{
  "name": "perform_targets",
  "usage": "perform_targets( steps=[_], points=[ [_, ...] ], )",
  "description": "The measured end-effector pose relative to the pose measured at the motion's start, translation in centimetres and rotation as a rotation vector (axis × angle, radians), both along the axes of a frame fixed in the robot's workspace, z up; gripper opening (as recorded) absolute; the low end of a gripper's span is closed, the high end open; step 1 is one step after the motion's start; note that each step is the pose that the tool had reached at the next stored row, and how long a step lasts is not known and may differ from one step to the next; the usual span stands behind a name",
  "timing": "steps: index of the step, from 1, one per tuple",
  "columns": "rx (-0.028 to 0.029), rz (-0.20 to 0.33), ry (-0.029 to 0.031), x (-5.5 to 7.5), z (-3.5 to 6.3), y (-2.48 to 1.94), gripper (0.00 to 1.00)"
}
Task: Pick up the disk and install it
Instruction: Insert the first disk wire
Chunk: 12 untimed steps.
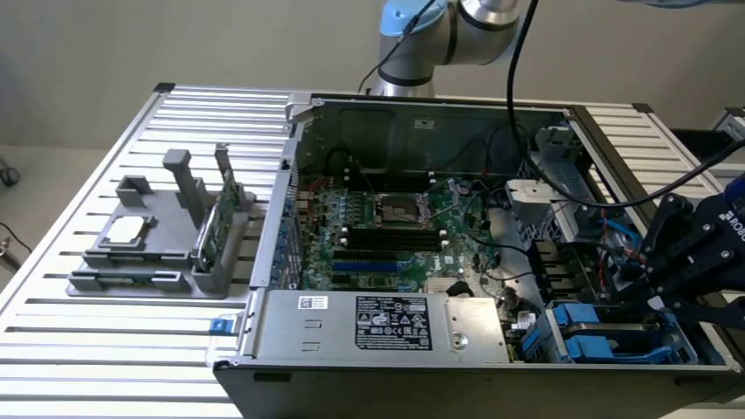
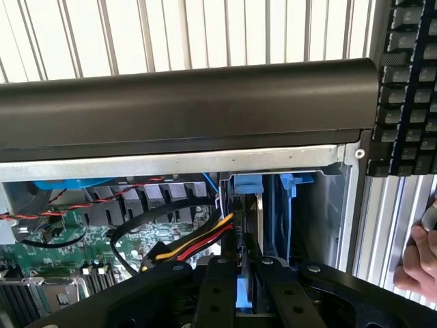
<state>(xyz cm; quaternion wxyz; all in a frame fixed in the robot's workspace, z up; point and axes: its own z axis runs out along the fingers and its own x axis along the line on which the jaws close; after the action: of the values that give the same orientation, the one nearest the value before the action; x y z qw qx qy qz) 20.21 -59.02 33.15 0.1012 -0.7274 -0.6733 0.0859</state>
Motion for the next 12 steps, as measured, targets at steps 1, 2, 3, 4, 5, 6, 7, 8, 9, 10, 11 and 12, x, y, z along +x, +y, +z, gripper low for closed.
perform_targets(
  steps=[1, 2, 3, 4, 5, 6, 7, 8, 9, 10, 11, 12],
  points=[
    [-0.0031, 0.000, 0.0000, 0.00, -0.08, 0.07, 0.16],
    [-0.0060, 0.000, 0.0001, 0.01, -0.13, 0.14, 0.16],
    [-0.0082, 0.001, 0.0002, 0.03, -0.18, 0.21, 0.16],
    [-0.0105, 0.001, 0.0003, 0.03, -0.22, 0.28, 0.16],
    [-0.0128, 0.001, 0.0002, 0.03, -0.25, 0.35, 0.16],
    [-0.0144, 0.001, 0.0002, 0.03, -0.29, 0.41, 0.16],
    [-0.0149, 0.002, 0.0002, 0.04, -0.32, 0.44, 0.16],
    [-0.0148, 0.003, 0.0002, 0.04, -0.34, 0.45, 0.16],
    [-0.0148, 0.003, 0.0002, 0.04, -0.34, 0.45, 0.16],
    [-0.0147, 0.004, 0.0002, 0.04, -0.35, 0.45, 0.16],
    [-0.0146, 0.005, 0.0002, 0.04, -0.35, 0.45, 0.16],
    [-0.0145, 0.005, 0.0002, 0.04, -0.36, 0.45, 0.16]
  ],
)
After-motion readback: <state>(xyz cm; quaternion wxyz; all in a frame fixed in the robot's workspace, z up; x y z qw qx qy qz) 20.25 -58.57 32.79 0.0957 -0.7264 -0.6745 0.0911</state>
